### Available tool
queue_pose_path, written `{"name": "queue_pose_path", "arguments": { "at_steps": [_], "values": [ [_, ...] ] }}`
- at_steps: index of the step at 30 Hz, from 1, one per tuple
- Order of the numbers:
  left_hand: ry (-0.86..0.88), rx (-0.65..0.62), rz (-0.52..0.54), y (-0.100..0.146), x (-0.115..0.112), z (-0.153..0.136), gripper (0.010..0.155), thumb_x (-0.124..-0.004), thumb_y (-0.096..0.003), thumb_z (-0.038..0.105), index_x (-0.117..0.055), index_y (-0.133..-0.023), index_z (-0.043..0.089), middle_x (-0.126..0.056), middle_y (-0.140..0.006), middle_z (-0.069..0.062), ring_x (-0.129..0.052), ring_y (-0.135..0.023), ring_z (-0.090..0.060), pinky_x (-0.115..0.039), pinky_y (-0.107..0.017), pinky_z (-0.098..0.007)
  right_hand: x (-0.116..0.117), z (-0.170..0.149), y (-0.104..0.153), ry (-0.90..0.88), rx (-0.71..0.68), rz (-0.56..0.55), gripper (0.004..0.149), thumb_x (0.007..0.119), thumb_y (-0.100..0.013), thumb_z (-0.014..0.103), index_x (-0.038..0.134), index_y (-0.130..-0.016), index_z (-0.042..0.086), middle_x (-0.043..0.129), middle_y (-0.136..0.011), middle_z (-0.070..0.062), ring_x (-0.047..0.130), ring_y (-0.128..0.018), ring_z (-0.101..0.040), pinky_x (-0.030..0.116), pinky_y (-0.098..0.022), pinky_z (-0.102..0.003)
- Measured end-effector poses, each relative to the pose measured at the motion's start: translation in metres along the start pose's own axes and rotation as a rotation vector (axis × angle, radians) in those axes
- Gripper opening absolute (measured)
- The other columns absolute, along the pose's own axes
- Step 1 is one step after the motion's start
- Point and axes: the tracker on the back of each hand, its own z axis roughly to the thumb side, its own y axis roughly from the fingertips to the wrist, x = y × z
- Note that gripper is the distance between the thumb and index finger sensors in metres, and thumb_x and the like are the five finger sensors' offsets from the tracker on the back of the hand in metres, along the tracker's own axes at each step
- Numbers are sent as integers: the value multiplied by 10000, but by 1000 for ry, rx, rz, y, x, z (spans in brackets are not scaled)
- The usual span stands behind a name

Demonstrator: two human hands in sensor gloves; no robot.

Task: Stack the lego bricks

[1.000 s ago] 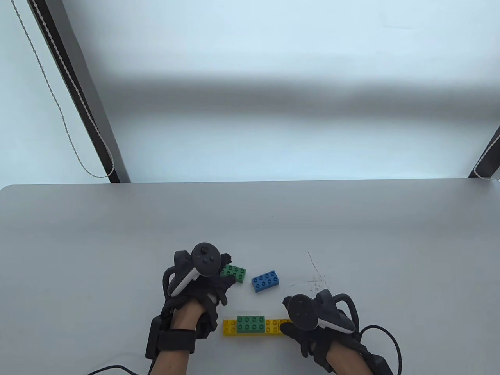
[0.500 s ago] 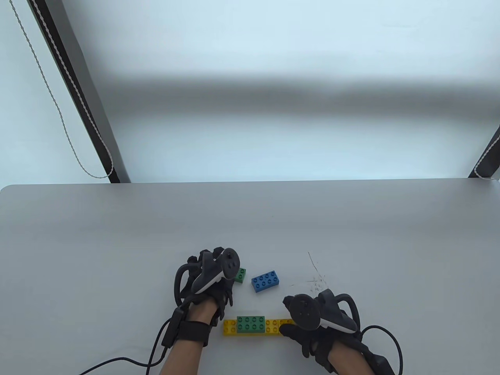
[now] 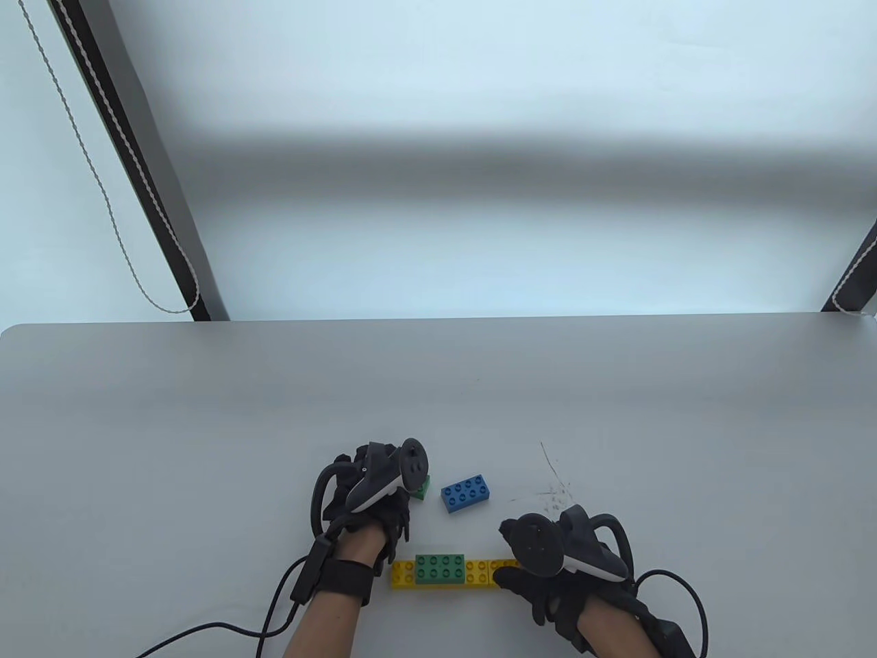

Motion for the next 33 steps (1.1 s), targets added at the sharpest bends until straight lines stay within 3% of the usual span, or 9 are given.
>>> {"name": "queue_pose_path", "arguments": {
  "at_steps": [10,19,25,33],
  "values": [
    [28,-10,-7,1,2,-4,635,-831,-394,386,-574,-973,349,-604,-1103,-27,-579,-1006,-321,-475,-720,-648,0,0,0,2,0,2,762,789,-351,572,657,-944,113,786,-934,-204,940,-715,-437,682,-568,-689],
    [20,-39,60,15,20,0,653,-844,-384,396,-570,-974,332,-683,-1063,-22,-673,-964,-307,-483,-722,-652,0,1,0,8,0,-20,759,793,-350,568,655,-945,117,776,-942,-202,931,-726,-439,681,-571,-689],
    [32,-98,141,37,33,8,658,-864,-368,429,-607,-963,314,-750,-1020,-17,-738,-927,-295,-521,-712,-650,-3,3,0,54,4,-99,762,795,-351,567,640,-951,124,744,-964,-197,890,-770,-445,678,-574,-689],
    [45,-211,243,70,58,30,653,-909,-335,446,-688,-930,292,-830,-964,-10,-805,-891,-280,-556,-706,-650,-15,8,7,82,-4,-281,788,803,-345,571,603,-963,124,723,-976,-179,876,-790,-431,684,-583,-678]
  ]
}}
